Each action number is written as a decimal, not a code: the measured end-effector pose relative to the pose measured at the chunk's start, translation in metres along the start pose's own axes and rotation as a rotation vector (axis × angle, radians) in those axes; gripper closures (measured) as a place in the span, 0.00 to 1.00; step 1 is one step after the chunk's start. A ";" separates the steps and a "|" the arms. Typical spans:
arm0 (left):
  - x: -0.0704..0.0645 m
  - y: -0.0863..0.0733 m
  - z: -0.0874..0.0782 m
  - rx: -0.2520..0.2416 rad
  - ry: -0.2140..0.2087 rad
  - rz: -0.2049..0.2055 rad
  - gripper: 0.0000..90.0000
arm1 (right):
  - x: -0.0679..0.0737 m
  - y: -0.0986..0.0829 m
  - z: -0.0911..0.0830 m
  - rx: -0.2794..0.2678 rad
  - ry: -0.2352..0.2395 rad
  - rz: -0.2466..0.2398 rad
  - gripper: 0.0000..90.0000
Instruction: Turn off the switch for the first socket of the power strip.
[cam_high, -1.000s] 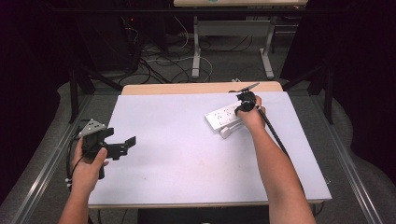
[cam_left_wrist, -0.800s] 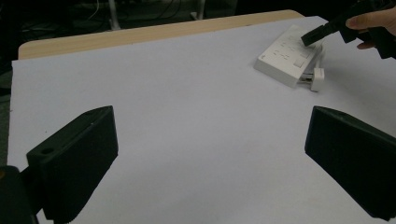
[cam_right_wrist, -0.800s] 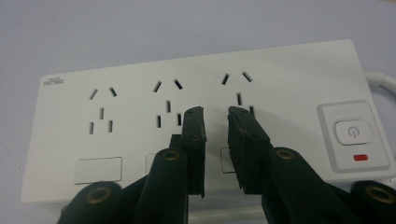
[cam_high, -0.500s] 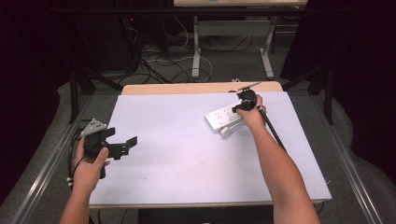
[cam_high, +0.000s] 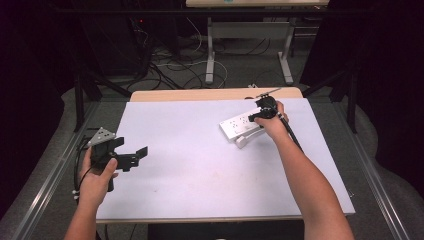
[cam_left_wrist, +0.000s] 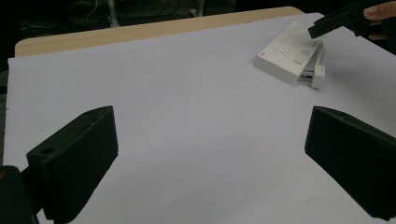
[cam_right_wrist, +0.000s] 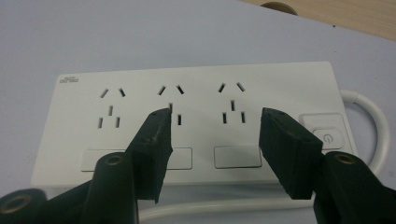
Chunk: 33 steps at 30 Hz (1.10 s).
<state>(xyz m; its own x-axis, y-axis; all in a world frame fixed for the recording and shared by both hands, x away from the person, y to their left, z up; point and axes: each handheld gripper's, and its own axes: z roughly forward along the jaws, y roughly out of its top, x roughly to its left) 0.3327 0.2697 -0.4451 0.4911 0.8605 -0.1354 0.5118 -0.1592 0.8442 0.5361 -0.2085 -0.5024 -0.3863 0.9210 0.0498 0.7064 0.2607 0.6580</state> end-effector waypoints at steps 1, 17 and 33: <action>0.000 0.000 0.000 -0.001 -0.001 0.001 0.03 | 0.001 0.000 -0.002 -0.005 -0.004 -0.021 0.43; 0.001 0.000 -0.002 -0.002 0.004 0.008 0.03 | 0.009 -0.002 -0.038 -0.027 0.055 -0.056 0.38; -0.001 0.000 -0.001 0.000 0.002 0.001 0.03 | 0.031 -0.006 -0.074 -0.097 0.081 -0.083 0.09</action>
<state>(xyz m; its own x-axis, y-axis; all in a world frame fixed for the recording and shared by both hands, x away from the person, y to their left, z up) 0.3319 0.2694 -0.4446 0.4899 0.8614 -0.1340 0.5115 -0.1596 0.8444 0.4761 -0.2032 -0.4495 -0.4907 0.8699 0.0503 0.6112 0.3025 0.7314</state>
